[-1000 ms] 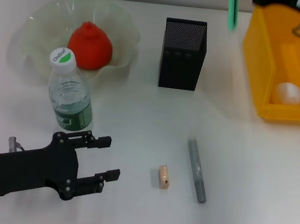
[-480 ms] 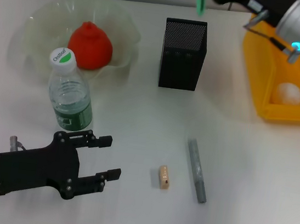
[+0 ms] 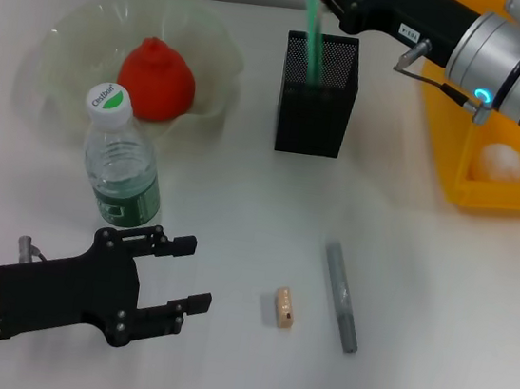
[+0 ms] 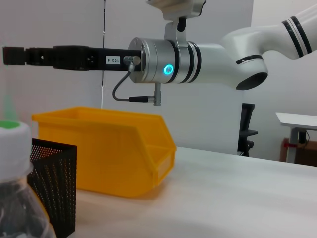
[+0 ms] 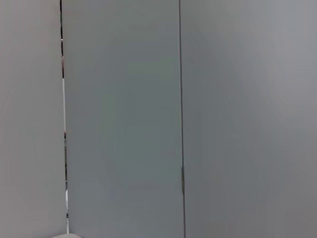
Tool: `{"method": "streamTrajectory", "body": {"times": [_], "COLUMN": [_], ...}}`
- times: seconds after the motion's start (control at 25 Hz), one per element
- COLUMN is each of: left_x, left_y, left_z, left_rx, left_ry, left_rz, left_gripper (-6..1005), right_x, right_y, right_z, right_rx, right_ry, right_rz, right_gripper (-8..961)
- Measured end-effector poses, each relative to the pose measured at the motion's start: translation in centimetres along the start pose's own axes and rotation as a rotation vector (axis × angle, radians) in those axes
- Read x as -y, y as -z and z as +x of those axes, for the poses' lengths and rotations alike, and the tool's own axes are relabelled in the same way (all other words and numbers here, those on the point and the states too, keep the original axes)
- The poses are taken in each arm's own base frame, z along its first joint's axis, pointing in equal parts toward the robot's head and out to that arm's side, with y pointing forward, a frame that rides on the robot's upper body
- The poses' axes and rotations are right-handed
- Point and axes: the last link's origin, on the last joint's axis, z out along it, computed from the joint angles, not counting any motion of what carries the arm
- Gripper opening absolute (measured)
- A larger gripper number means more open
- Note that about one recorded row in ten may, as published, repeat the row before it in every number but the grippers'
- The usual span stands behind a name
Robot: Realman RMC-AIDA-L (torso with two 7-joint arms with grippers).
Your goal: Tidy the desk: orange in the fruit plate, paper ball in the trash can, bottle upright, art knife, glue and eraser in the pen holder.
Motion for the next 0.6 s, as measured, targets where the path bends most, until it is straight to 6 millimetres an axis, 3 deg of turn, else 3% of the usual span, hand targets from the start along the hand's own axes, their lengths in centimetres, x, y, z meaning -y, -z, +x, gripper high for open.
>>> {"method": "streamTrajectory", "body": {"times": [0.04,0.28,0.48,0.52,0.6], "left_x": [0.0,-0.1,-0.1,-0.1,-0.1], "left_y": [0.0,0.2,0.3,0.4,0.4], "left_z": [0.0,0.1,0.2,0.2,0.3], "left_rx": [0.000,-0.009,-0.011,-0.013,-0.013], "left_ry": [0.000,0.001,0.002,0.002,0.002], "left_rz": [0.001,-0.001,-0.003,-0.006,-0.008], "left_gripper": [640,640,640,640,640], "right_x": [0.0,0.0,-0.5,-1.2,-1.5], "right_y": [0.1,1.4,4.5,5.8,6.5], "right_z": [0.1,0.0,-2.4,-3.4,-4.0], "right_rx": [-0.001,0.029,0.101,0.071,0.042], "right_ry": [-0.001,-0.018,-0.067,-0.093,-0.103], "right_rz": [0.000,-0.001,-0.050,-0.079,-0.088], "right_gripper": [211,426,499,514,544]}}
